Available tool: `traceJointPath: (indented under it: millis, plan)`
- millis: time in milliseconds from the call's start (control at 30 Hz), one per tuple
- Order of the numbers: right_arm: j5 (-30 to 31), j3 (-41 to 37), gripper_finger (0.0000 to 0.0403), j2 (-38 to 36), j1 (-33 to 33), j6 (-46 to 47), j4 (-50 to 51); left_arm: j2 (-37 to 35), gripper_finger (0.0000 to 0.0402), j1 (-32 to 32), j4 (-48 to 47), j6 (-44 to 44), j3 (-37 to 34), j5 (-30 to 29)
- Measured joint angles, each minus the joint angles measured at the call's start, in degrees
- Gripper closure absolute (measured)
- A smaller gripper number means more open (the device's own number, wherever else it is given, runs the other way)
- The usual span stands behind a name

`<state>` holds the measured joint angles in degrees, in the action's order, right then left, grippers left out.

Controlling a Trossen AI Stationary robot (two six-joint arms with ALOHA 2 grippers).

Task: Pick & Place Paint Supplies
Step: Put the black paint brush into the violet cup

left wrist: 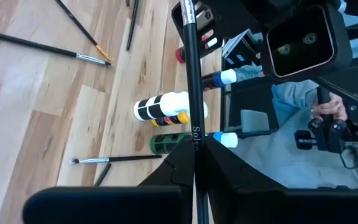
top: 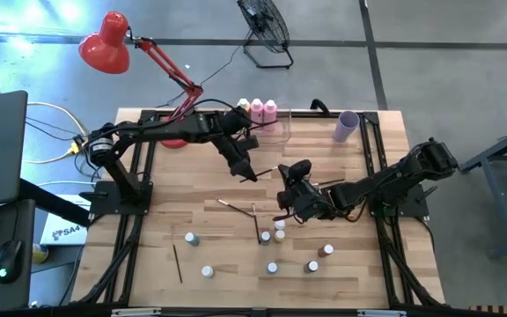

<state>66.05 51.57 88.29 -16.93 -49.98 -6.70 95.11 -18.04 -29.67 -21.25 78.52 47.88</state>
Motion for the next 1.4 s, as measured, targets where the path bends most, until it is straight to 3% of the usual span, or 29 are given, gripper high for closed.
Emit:
traceJointPath:
  millis: [267,400,567,767,933,1067,1200,1300,1400]
  plan:
    - [0.2,0.0,0.0399,0.0,-0.1,-1.0,-0.4,0.0,0.0392,0.0,-0.5,1.6,0.0,-0.4]
    - [4.1,0.0,0.0395,0.1,-1.2,-6.6,-2.2,0.0,0.0392,0.0,0.1,2.8,0.1,-0.2]
    - [10.9,-0.1,0.0355,0.1,-3.2,-10.5,-5.5,-0.1,0.0392,0.2,0.1,5.8,0.2,1.3]
    - [13.5,-0.1,0.0302,0.1,-5.9,-6.4,-5.5,-0.2,0.0392,0.1,-0.2,8.4,0.3,0.8]
    - [14.8,-0.1,0.0285,-0.1,-6.2,-3.4,-4.1,-0.2,0.0392,0.1,-0.3,9.4,0.3,0.4]
    - [17.8,-0.1,0.0286,-2.8,-4.7,3.4,5.0,-0.2,0.0392,0.1,-0.3,9.7,0.3,0.1]
    - [22.3,-0.1,0.0294,-7.8,-2.1,17.2,19.7,-0.2,0.0392,0.0,-0.2,9.7,0.3,0.0]
    - [17.0,-0.1,0.031,-13.7,-0.7,28.9,29.2,-0.2,0.0392,0.0,0.1,9.7,0.2,0.0]
    - [6.5,-0.1,0.0332,-20.4,0.9,36.9,35.3,-0.2,0.0392,0.0,0.6,9.7,0.2,0.0]
